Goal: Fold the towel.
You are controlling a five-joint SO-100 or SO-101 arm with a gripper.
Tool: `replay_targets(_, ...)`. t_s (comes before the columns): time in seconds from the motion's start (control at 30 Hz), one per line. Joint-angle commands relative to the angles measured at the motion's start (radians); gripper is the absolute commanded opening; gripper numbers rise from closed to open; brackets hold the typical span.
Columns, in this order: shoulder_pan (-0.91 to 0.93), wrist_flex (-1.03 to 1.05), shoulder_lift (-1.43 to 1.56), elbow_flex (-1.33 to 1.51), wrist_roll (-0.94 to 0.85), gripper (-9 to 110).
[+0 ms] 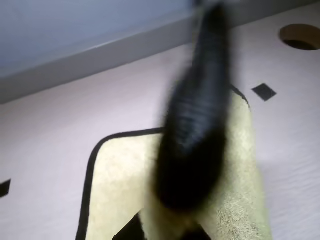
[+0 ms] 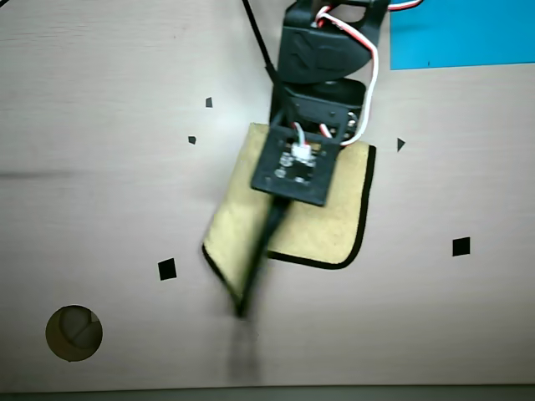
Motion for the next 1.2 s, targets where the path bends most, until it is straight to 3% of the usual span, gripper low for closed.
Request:
replay_targets(0.0, -0.023, 0.009, 0.006, -0.031, -0.054, 0)
replay_targets(0.33, 0.046, 0.015, -0.071, 0.074, -0.043, 0)
replay_targets(0.73, -0.046, 0.092, -0.054, -0.078, -0.003, 0)
replay_targets(1.0, -0.055, 0.104, -0.012, -0.023, -0.014, 0)
replay_targets(1.17, -0.06, 0.25, 0.008, -0.043, 0.006, 3)
